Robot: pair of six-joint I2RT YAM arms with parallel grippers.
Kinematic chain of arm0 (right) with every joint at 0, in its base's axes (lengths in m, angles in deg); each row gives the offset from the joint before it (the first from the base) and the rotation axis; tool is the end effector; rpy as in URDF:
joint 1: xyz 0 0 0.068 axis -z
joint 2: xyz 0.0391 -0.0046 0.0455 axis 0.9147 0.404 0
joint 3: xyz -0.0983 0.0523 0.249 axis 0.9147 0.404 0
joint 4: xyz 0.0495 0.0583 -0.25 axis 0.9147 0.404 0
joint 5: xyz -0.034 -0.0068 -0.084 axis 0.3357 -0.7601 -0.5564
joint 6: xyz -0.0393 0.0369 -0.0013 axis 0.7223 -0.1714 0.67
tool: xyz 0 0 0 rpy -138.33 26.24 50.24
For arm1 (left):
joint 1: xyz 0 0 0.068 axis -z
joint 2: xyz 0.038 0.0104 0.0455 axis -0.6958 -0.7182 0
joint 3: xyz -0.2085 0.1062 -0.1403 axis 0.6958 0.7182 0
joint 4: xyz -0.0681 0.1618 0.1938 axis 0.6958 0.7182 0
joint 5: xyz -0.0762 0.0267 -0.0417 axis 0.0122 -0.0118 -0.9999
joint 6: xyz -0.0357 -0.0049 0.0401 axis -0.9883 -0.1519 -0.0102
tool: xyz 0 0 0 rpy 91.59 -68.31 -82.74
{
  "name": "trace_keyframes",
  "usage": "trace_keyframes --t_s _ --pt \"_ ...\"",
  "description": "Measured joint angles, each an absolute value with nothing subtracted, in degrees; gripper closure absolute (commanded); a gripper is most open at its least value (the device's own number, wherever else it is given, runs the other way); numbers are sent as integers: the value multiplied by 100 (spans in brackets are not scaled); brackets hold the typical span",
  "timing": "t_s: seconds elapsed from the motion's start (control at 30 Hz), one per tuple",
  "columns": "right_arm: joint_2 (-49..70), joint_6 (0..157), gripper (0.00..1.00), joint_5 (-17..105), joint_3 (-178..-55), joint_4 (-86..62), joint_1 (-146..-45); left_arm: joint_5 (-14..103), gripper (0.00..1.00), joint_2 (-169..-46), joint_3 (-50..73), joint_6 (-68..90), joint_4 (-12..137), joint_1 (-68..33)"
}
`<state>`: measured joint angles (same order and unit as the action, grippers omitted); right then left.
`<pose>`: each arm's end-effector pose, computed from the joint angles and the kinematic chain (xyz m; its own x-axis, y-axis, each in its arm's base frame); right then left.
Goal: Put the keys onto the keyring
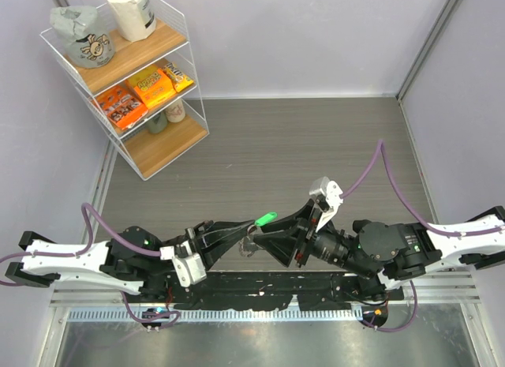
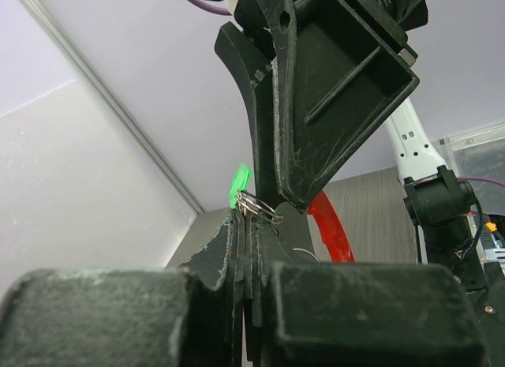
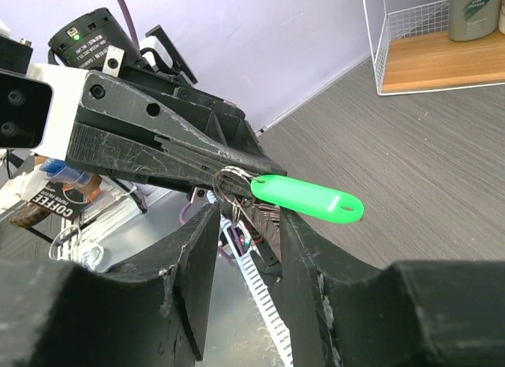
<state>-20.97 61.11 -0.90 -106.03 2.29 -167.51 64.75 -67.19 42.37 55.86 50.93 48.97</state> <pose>-0.0127 0.1720 0.4401 -0.3687 0.1912 -0.9097 -0.8212 0.3916 0.4151 -0.0002 -0.1429 0.3906 0.5280 -0.2141 -0.8218 0.8346 0.3100 0.4554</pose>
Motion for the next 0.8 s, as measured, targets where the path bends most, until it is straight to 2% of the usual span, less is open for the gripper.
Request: trace_keyframes --t_s 0.23,0.37,0.5,0.8 --pt "-2023 6087 58 80 -10612 209 -16495 6470 100 -6693 4283 5584 5058 4897" --pt "-2010 6063 62 270 -10612 196 -16349 6473 100 -6641 4318 5584 5041 4897" --pt "-1942 6041 63 489 -10620 122 -16237 6477 100 -6619 4349 5586 5032 4897" --pt "-1848 6059 75 701 -10708 60 -16152 6505 100 -6555 4369 5591 4995 4897"
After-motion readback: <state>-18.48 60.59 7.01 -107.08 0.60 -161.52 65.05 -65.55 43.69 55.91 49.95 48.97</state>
